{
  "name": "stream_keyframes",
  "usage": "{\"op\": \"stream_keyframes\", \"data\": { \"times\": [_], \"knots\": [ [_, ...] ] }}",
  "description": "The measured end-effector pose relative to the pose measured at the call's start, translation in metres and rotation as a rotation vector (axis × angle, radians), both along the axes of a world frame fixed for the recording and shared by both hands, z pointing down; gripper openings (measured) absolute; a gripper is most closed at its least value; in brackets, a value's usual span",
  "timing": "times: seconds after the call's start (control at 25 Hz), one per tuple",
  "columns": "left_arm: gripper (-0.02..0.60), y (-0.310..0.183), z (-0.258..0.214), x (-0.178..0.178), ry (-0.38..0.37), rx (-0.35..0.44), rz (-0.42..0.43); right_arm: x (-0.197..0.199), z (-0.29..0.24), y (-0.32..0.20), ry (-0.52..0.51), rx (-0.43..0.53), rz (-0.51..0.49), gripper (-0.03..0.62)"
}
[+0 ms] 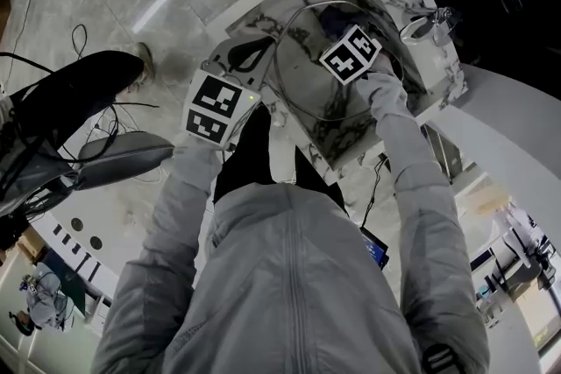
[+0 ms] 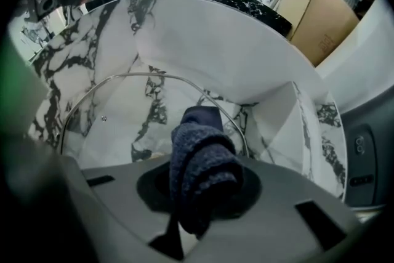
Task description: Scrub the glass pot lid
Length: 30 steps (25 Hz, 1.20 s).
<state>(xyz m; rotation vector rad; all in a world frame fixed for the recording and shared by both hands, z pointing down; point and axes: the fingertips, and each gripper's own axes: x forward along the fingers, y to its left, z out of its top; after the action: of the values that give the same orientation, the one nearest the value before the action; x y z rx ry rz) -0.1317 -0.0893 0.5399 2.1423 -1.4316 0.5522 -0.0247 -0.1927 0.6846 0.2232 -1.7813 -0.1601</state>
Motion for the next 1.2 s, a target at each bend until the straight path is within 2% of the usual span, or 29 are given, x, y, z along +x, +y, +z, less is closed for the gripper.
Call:
{"op": "stream_keyframes", "data": {
  "times": [0.24,0.72,1.04,1.12,1.2],
  "knots": [
    [0.028,-0.003,0.0,0.009,0.009,-0.002,0.016,-0.006,0.008,0.03,0.029,0.001,-0.143,0.077],
    [0.028,-0.006,0.002,0.016,0.007,-0.002,0.02,-0.021,0.008,0.115,0.026,-0.084,-0.421,0.077],
    [0.028,-0.005,0.002,0.018,0.009,-0.003,0.021,0.019,0.008,0.157,0.091,-0.205,-0.649,0.077],
    [0.028,-0.004,0.002,0.018,0.01,-0.006,0.021,0.036,0.009,0.158,0.122,-0.218,-0.668,0.077],
    [0.028,-0.004,0.002,0.017,0.01,-0.006,0.02,0.052,0.011,0.153,0.149,-0.227,-0.644,0.077]
  ]
}}
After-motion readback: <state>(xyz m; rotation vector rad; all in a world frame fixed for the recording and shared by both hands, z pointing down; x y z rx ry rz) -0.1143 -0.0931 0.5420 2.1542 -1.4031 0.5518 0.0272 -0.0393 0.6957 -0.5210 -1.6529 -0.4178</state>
